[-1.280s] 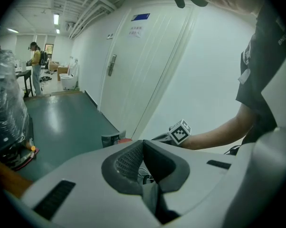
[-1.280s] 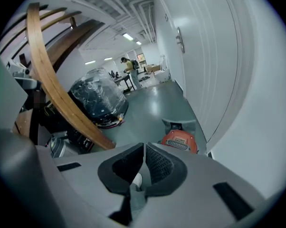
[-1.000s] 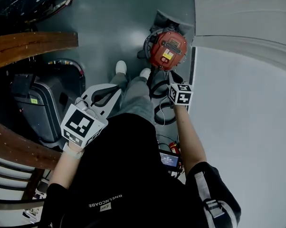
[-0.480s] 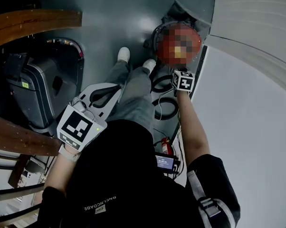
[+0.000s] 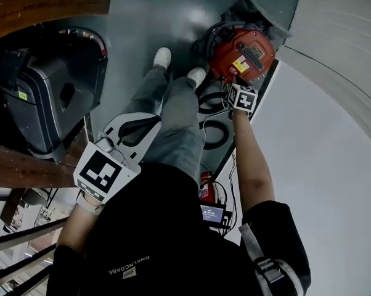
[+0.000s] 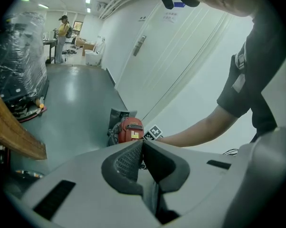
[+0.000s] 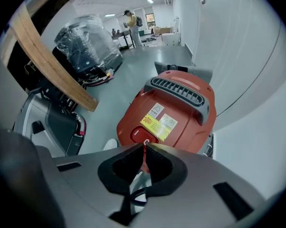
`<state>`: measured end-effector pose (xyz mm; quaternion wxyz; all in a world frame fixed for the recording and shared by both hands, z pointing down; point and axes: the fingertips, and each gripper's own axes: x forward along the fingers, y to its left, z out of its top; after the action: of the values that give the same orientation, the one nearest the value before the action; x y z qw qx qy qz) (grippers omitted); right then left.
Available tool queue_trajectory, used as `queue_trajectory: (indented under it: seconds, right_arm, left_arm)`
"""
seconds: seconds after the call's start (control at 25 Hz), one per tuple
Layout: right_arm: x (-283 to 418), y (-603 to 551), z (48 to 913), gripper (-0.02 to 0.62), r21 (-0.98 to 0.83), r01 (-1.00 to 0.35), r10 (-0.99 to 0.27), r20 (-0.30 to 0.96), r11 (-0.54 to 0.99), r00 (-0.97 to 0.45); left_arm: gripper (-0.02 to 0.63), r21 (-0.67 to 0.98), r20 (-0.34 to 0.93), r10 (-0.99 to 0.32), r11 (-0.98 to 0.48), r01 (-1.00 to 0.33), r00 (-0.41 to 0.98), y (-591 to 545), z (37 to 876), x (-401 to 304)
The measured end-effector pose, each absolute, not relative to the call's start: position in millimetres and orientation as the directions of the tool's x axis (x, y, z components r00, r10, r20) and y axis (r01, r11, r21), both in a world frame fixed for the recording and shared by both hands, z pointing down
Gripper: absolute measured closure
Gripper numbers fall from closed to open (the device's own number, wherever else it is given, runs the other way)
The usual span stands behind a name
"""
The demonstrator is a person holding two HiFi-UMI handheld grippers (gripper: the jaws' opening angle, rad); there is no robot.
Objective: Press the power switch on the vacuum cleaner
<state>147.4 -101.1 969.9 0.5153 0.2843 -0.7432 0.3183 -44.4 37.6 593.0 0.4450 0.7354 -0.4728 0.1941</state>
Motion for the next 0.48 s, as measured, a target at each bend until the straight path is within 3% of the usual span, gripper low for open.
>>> queue_trajectory:
  seconds: [0.48]
  right_arm:
    - [151.5,-104.1,990.2,0.560,-0.182,-0.740,-0.054,0.958,0.648,-0.282]
  left_arm:
    - [0.591,0.527,0.701,-0.534,-0.058,-0.848,0.473,22.9,608.2,-43.0]
